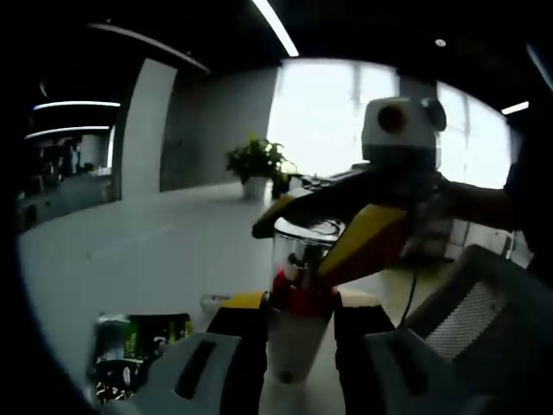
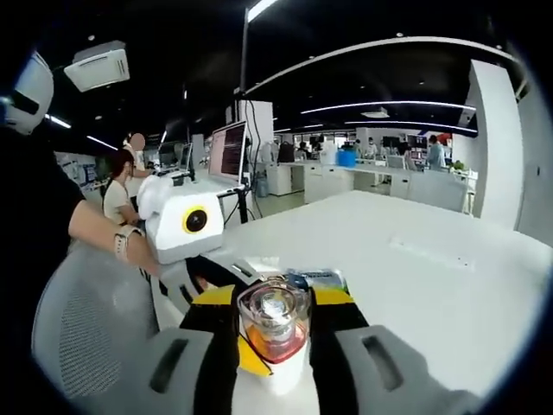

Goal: Arrange the skincare products in the storage area until every visible bottle or jar stands upright without overlapping.

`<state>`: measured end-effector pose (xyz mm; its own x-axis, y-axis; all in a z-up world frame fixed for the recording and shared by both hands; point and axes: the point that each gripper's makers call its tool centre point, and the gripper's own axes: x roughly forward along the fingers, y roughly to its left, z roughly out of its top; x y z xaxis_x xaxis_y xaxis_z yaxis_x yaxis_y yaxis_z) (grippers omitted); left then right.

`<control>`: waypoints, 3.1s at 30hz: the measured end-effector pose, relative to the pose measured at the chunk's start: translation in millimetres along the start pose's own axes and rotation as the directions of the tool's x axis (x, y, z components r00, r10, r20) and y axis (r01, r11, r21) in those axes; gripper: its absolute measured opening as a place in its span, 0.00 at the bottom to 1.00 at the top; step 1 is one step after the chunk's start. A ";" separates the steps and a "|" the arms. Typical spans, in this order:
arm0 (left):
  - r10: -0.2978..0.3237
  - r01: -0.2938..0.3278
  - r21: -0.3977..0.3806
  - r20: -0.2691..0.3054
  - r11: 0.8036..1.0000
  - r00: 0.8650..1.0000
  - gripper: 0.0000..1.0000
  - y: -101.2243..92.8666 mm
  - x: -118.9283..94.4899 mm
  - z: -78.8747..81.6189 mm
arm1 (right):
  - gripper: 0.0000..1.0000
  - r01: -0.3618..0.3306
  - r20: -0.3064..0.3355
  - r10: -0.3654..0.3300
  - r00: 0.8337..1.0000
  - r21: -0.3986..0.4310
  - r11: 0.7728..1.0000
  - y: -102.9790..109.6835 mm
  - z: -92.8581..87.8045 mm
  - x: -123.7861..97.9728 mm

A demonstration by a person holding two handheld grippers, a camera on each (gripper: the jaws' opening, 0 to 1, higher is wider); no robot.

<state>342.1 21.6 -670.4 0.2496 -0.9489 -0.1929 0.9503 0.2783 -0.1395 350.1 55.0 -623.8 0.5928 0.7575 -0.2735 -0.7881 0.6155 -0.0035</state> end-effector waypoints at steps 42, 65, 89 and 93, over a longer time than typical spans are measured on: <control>0.163 -0.177 -0.079 -0.153 0.981 0.975 0.52 39.9 -51.0 -5.2 | 0.30 -0.085 0.015 0.085 0.996 -0.039 0.996 -12.4 2.4 7.9; 0.317 -0.336 -0.070 -0.197 0.939 0.928 0.78 43.7 -120.2 -6.1 | 0.36 -0.001 0.005 0.001 1.000 0.036 0.999 -25.1 16.0 2.1; 0.444 -0.460 -0.115 -0.138 0.880 0.885 0.85 55.2 -173.6 17.7 | 0.72 0.129 -0.061 -0.122 0.991 0.117 0.985 -14.7 2.4 -42.2; 0.470 -0.484 -0.119 -0.127 0.867 0.873 0.87 54.8 -178.2 18.7 | 0.79 0.148 -0.067 -0.141 0.988 0.122 0.981 -11.0 -3.0 -49.5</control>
<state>353.2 203.2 -625.5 0.6411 -0.6792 -0.3572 0.6811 0.7181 -0.1429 328.9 10.1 -613.2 0.6852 0.6469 -0.3346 -0.6654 0.7429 0.0736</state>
